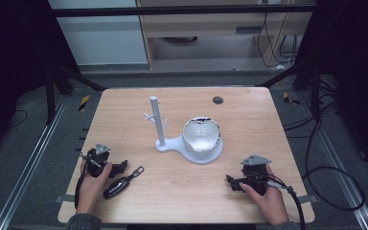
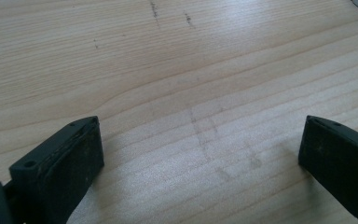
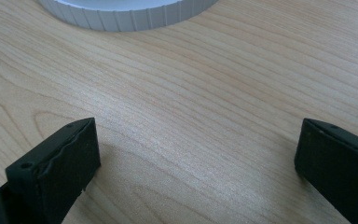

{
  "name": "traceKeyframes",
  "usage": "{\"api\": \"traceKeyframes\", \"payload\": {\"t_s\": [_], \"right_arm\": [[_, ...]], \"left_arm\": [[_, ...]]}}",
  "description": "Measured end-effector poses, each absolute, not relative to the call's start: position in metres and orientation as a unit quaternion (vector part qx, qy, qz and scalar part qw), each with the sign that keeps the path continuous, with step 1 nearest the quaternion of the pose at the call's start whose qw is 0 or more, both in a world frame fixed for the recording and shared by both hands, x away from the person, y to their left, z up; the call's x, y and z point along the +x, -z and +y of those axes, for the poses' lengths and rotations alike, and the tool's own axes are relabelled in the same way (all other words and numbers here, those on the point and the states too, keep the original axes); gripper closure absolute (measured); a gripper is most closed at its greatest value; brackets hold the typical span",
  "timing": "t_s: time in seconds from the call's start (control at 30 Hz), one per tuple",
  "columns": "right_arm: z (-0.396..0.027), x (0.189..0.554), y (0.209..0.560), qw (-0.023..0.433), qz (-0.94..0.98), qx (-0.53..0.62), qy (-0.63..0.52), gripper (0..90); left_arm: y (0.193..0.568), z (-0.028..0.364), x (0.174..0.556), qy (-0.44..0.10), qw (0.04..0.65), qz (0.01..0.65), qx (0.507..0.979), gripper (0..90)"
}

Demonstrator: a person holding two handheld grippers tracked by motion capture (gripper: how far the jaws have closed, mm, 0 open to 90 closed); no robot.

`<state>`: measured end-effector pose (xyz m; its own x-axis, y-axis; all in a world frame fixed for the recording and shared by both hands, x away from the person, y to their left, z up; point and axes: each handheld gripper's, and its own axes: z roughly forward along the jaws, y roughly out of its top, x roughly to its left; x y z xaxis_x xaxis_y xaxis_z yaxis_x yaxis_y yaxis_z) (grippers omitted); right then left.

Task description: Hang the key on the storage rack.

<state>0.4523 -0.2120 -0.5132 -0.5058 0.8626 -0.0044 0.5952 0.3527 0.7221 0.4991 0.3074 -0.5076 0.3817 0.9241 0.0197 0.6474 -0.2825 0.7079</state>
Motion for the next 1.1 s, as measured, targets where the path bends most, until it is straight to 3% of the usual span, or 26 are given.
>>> {"api": "traceKeyframes", "payload": {"t_s": [0.67, 0.87, 1.1], "right_arm": [[-0.210, 0.452, 0.513, 0.199, 0.793, 0.465, -0.339, 0.5], [-0.210, 0.452, 0.513, 0.199, 0.793, 0.465, -0.339, 0.5], [-0.210, 0.452, 0.513, 0.199, 0.793, 0.465, -0.339, 0.4]], "left_arm": [[0.506, 0.311, 0.499, -0.210, 0.310, 0.499, 0.781, 0.8], [0.462, 0.306, 0.491, -0.229, 0.308, 0.486, 0.785, 2.3], [0.423, 0.277, 0.477, -0.196, 0.296, 0.449, 0.820, 3.4]]}}
